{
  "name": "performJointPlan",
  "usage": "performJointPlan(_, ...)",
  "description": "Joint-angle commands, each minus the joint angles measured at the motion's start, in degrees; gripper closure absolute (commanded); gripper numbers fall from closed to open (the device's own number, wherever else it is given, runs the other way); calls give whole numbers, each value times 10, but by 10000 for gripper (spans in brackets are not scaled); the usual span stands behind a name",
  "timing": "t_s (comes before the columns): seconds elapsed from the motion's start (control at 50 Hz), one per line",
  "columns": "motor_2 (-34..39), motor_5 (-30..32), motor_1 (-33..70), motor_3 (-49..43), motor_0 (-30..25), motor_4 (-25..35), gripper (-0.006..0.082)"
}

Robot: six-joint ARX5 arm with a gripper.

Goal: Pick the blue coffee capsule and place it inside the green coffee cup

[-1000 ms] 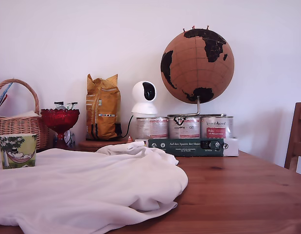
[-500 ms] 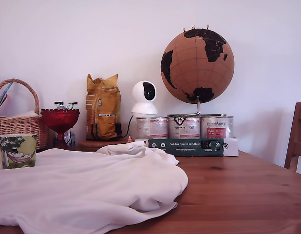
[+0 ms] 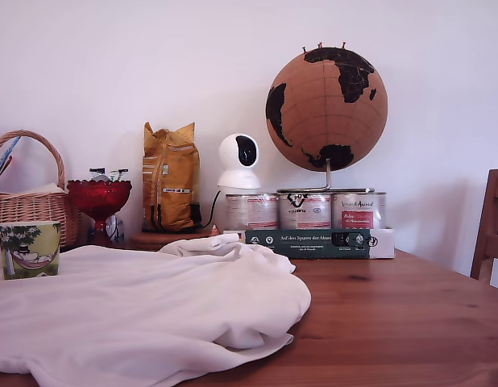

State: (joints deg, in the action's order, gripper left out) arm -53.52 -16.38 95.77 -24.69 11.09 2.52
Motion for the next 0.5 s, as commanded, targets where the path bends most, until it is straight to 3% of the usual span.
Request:
performJointPlan(0.0,-2,3,3,7,2,-1,214)
performJointPlan(0.16,-2,7,3,6,5,0,517)
performJointPlan(0.34,-2,22,3,3,6,0,677)
performJointPlan(0.48,-3,29,3,3,6,3,694)
